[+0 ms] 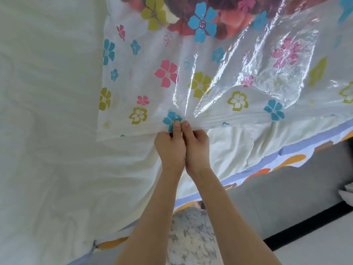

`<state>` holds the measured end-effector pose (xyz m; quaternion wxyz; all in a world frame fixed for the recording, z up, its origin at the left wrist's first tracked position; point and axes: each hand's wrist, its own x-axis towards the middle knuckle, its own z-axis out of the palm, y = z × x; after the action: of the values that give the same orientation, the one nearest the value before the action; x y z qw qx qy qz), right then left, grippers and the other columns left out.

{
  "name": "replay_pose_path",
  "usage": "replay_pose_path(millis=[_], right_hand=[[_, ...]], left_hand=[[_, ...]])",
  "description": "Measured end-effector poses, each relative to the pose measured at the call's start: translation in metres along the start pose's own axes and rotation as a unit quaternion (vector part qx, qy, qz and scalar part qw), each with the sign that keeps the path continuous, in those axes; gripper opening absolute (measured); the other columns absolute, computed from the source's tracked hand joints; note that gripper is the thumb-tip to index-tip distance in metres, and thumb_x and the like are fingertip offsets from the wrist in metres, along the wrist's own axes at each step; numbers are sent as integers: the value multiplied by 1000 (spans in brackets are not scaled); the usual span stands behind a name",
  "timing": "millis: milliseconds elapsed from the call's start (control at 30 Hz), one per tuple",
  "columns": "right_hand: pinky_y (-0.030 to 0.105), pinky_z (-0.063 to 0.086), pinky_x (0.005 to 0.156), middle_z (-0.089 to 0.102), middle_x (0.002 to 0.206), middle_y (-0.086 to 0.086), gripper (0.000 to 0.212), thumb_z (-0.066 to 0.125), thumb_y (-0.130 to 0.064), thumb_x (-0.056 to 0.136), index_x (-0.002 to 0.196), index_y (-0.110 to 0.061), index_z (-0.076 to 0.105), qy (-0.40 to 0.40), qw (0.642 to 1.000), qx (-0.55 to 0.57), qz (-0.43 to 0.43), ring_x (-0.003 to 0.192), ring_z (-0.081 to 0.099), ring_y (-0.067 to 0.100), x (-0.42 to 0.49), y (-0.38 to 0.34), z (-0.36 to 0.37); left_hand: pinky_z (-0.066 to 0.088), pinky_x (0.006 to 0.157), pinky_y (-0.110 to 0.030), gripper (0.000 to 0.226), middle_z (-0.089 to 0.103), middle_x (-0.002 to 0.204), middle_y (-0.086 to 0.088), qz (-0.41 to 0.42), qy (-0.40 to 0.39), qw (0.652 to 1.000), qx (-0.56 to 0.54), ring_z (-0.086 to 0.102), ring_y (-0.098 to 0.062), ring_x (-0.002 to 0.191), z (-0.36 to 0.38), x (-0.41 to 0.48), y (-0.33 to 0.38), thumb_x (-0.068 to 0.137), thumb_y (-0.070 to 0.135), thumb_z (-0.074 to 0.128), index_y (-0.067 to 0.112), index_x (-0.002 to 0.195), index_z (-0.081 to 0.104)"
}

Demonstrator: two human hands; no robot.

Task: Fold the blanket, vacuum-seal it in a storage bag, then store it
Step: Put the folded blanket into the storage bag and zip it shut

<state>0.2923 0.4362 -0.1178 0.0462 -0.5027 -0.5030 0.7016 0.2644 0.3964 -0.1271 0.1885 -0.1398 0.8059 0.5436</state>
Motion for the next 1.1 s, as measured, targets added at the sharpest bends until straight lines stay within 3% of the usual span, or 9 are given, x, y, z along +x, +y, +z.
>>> replay_pose_path(millis=[100, 267, 433, 600, 733, 833, 933, 1033, 1100], right_hand=[[25, 43, 56, 44, 58, 4, 44, 58, -32, 93, 62, -3, 44, 36, 999, 6, 11, 59, 47, 17, 0, -2, -3], [24, 39, 62, 35, 52, -7, 40, 58, -26, 94, 64, -13, 36, 74, 996, 42, 8, 50, 36, 10, 4, -12, -14], [24, 36, 59, 35, 48, -9, 43, 60, -23, 93, 60, -16, 34, 88, 992, 91, 7, 48, 35, 9, 12, -19, -28], [24, 37, 56, 45, 58, -4, 22, 64, -21, 90, 75, -9, 53, 29, 992, 119, 40, 55, 41, 12, 11, -27, -38], [24, 42, 58, 50, 62, -2, 19, 69, -26, 86, 80, -10, 61, 89, 982, 154, 56, 55, 45, 11, 20, -40, -53], [23, 41, 62, 46, 59, 0, 30, 70, -19, 85, 67, -12, 48, 127, 981, 143, 32, 50, 43, 10, 23, -39, -57], [21, 40, 61, 43, 59, 0, 34, 69, -19, 86, 64, -13, 44, 135, 981, 139, 15, 49, 41, 10, 23, -37, -56], [18, 40, 54, 43, 56, 0, 35, 68, -17, 87, 61, -12, 44, 136, 981, 139, 4, 49, 40, 11, 22, -38, -56], [18, 40, 52, 43, 55, -1, 33, 67, -15, 87, 63, -11, 46, 135, 980, 143, 1, 48, 40, 10, 21, -39, -57]], left_hand=[[37, 52, -31, 55, 40, 38, 8, -28, -3, 999, -30, 41, -8, 40, 3, -1, 0, 95, 22, 54, 15, 42, 39], [27, 45, -17, 56, 32, 35, 10, -25, -3, 999, -48, 33, -4, 34, 3, 0, -2, 94, 20, 54, 18, 43, 32], [24, 45, -22, 58, 26, 41, 10, -32, -13, 997, -69, 25, -6, 36, 5, 1, -3, 94, 22, 55, 20, 43, 28], [20, 48, -28, 55, 23, 35, 8, -56, -8, 994, -97, 21, -17, 44, 2, 7, -8, 79, 42, 52, 22, 31, 35], [21, 46, -23, 61, 25, 36, 12, -71, -22, 983, -165, 23, -8, 42, 3, 2, -4, 91, 24, 56, 25, 33, 35], [29, 48, -18, 40, 39, 43, 11, -123, -8, 957, -264, 35, -6, 43, 7, -4, 3, 95, 13, 53, 17, 55, 47], [43, 62, -22, 10, 60, 70, 4, -168, -39, 917, -359, 57, -11, 63, 16, -11, 10, 92, 21, 57, 13, 88, 62], [47, 69, -23, 21, 67, 94, 2, -159, -74, 912, -370, 60, -12, 82, 32, -19, 17, 86, 25, 65, 16, 105, 63], [45, 66, -24, 13, 67, 90, 4, -147, -77, 918, -359, 57, -14, 80, 41, -24, 25, 89, 18, 62, 18, 102, 66]])
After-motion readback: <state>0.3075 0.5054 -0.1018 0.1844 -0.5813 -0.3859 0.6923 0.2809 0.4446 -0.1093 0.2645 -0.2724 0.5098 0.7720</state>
